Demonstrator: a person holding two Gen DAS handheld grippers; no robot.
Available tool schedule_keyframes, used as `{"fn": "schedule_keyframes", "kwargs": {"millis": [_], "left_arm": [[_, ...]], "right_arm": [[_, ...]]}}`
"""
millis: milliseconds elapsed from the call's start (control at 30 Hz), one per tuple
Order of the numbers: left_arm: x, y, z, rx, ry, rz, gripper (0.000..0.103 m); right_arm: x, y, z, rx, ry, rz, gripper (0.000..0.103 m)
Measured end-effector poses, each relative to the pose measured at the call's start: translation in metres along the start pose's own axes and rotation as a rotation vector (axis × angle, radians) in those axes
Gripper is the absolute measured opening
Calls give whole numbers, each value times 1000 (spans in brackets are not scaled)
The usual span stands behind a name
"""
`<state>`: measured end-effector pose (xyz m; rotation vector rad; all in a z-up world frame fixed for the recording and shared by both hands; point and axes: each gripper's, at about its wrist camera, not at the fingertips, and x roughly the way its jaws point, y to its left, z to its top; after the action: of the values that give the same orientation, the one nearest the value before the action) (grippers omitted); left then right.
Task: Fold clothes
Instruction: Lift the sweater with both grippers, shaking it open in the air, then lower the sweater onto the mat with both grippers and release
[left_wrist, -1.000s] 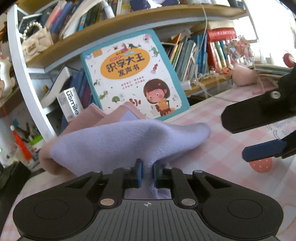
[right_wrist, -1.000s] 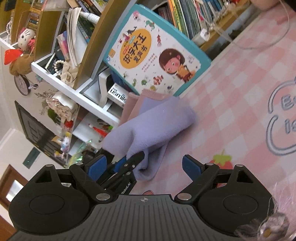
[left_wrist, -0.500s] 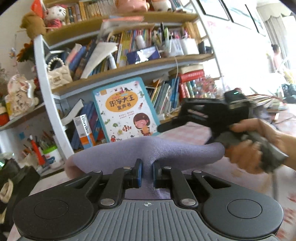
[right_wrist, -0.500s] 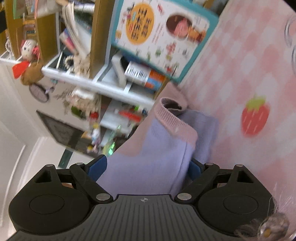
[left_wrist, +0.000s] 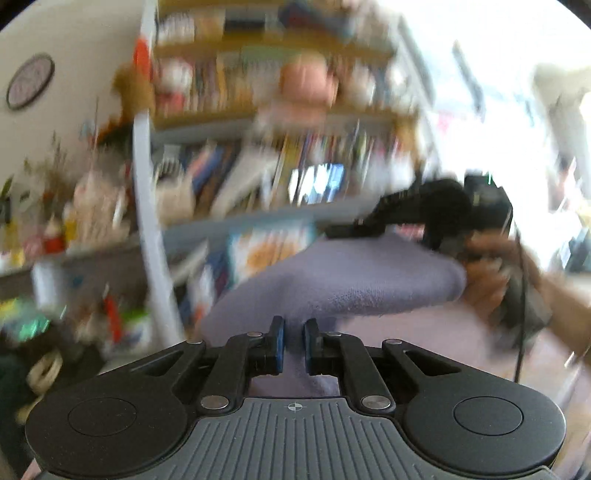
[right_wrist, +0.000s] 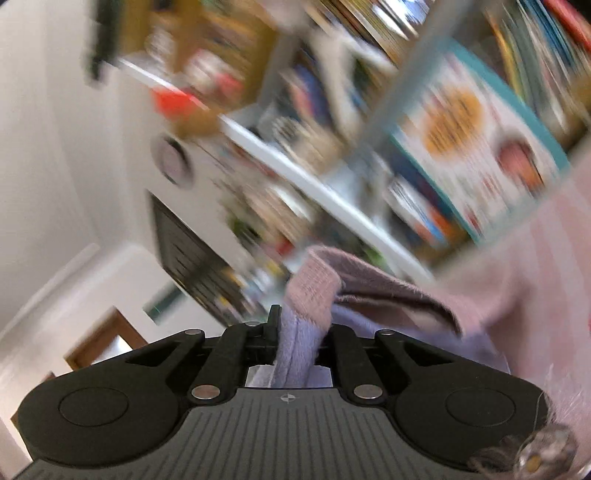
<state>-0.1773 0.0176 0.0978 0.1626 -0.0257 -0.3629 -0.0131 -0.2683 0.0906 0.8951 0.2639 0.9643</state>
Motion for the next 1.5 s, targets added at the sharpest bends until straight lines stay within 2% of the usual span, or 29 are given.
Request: {"fn": "schedule_keyframes", "kwargs": {"millis": [100,200,267,300,367,433,567,667,733,800,833,867,900,933,967,1000,1033,1100,1167,1267,1400,1500], "left_arm": [[-18,3,35,-36,-204,-88,9],[-35,7,60,-91,-388,-181,8],[-42,11,66,-133,-463,-245,8],[-41,13,66,-156,-473,-266,8],[-31,19,59,-207,-429,-272,8],[-18,26,49,-262,-365,-273,8],[30,43,-1,-394,-66,-219,9],[69,64,-45,-452,117,-144,9],[92,81,-66,-435,192,-68,12],[110,95,-77,-413,244,49,18],[115,103,-80,-422,260,104,39],[118,109,-81,-450,255,138,65],[117,113,-80,-485,230,148,74],[114,116,-79,-516,202,152,80],[110,116,-79,-528,179,143,82],[107,113,-78,-518,171,130,83],[104,110,-77,-500,170,122,84],[95,101,-79,-420,203,117,84],[94,94,-83,-369,238,100,84],[91,82,-89,-340,268,41,84],[97,59,-92,-283,298,-21,84],[112,39,-93,-212,340,-49,84]], "right_arm": [[-33,58,27,-143,-143,102,7],[-62,118,39,-335,-263,160,7],[-77,151,41,-443,-320,194,7],[-82,163,40,-484,-336,187,7],[-80,175,37,-543,-333,116,7],[-68,164,39,-520,-276,32,7],[-16,91,36,-336,-93,-179,8],[31,15,24,-206,36,-341,8],[68,-26,18,-172,96,-426,8],[103,-54,16,-181,136,-502,8],[119,-66,16,-195,152,-546,8],[135,-78,17,-210,169,-589,11],[151,-93,19,-223,197,-633,13],[167,-107,20,-235,226,-676,28],[173,-116,19,-229,255,-688,48],[178,-124,19,-222,284,-701,52],[184,-132,18,-217,311,-712,52],[172,-127,13,-255,314,-677,55],[151,-107,9,-324,304,-618,63],[114,-72,-2,-462,313,-570,67],[67,-37,-35,-689,402,-650,68],[41,-25,-68,-827,485,-679,68]]}}
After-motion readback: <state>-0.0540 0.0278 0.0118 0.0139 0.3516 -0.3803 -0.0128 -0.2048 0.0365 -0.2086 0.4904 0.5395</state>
